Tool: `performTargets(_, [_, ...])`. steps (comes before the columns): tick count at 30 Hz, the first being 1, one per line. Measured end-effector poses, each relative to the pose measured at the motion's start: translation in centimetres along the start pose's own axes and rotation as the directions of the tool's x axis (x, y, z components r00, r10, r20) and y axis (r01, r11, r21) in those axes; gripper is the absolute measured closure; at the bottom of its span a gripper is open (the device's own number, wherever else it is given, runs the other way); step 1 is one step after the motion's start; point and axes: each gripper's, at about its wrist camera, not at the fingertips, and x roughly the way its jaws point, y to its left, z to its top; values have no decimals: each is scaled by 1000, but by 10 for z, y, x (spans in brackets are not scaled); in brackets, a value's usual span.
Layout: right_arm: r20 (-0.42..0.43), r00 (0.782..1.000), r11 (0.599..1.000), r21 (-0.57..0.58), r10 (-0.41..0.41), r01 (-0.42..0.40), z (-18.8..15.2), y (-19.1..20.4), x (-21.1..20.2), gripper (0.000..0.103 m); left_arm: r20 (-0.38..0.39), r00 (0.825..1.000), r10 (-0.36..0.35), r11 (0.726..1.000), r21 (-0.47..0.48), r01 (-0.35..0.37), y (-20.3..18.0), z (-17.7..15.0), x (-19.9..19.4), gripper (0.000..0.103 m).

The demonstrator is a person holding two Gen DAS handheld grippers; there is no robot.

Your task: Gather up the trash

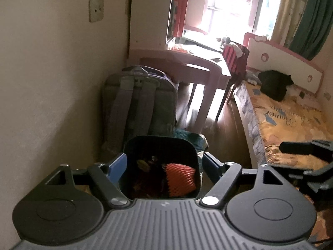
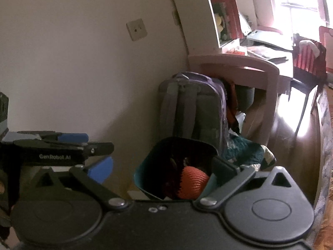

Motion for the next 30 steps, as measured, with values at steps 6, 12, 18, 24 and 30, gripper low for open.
performTargets(6, [26, 999, 999, -33, -34, 35, -8, 14, -9, 0, 30, 999, 16, 1000, -17, -16, 4, -7, -13, 18])
performTargets(12, [34, 998, 998, -36, -50, 51, -12, 21, -11, 0, 22, 1000, 15, 998, -54, -14, 9, -13, -12, 1])
performTargets(18, [49, 997, 998, -16, -62, 63, -16, 23, -14, 0, 26, 999, 47, 998, -53, -46, 11, -21, -15, 1])
performTargets(24, [64, 994, 996, 2, -93, 93, -19, 26, -21, 0, 49, 997, 57, 998, -27, -56, 7, -26, -24, 1])
performTargets(30, [69, 991, 993, 20, -113, 112, -20, 30, -24, 0, 57, 997, 60, 998, -30, -59, 6, -30, -29, 1])
